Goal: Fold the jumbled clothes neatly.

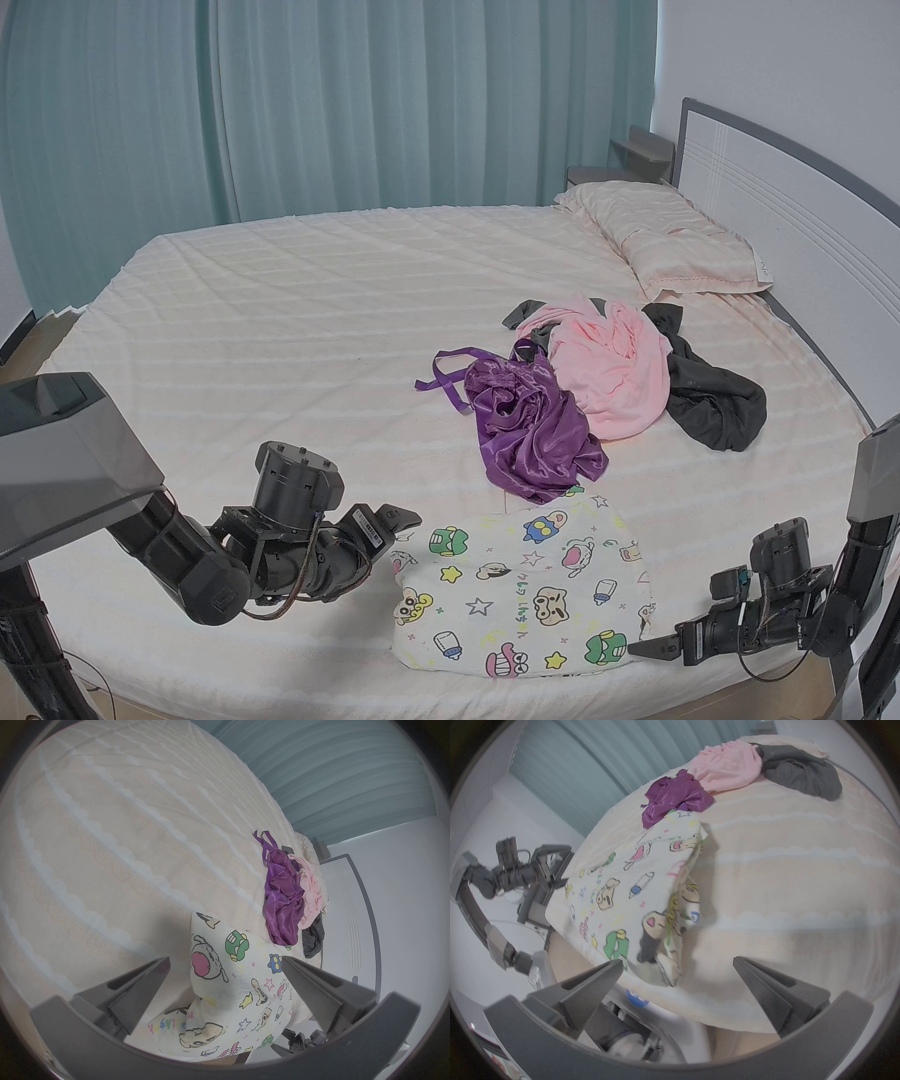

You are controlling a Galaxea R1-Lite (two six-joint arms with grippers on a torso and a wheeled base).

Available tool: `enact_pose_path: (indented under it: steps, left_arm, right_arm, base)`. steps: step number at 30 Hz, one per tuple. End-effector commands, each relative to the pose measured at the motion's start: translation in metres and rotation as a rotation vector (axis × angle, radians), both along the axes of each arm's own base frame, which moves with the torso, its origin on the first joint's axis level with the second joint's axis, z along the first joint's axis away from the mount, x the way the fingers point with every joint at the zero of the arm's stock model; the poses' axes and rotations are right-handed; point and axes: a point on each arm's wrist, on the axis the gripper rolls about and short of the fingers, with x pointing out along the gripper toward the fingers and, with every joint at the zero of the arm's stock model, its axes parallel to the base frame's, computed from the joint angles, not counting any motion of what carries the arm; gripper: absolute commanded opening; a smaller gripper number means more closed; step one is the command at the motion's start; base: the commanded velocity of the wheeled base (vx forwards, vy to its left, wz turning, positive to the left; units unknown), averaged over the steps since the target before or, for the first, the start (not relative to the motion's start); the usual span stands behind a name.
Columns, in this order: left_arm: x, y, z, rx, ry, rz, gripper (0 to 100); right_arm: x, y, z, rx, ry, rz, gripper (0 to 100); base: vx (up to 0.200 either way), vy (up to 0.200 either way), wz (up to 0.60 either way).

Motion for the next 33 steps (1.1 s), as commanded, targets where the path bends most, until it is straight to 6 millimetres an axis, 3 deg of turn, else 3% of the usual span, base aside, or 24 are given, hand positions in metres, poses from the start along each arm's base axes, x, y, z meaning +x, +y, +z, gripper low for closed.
enact_pose_path:
  steps: [1, 12, 13, 33]
  left_arm:
    - [0.0, -0.0005, -0.0006, 0.001, 0.001, -0.003, 100]
    - [0.0001, -0.0011, -0.0008, 0.001, 0.001, -0.003, 100]
    - [0.0001, -0.0011, -0.0008, 0.001, 0.001, -0.003, 100]
    - [0.0012, -0.0011, -0.0017, 0.002, 0.002, -0.001, 100]
  right_arm:
    - [-0.0059, -0.0154, 0.0009, -0.047, 0.011, 0.001, 100]
    - [-0.004, -0.0136, -0.0022, -0.025, 0.013, 0.02, 100]
    - [-0.004, -0.0136, -0.003, -0.026, 0.017, 0.02, 0]
    - [-0.007, -0.0139, 0.0011, 0.01, 0.028, 0.041, 0]
  base:
    - [0.0, 0.0, 0.0]
    - [0.0, 0.0, 0.0]
    - [0.0, 0.0, 0.0]
    - [0.0, 0.0, 0.0]
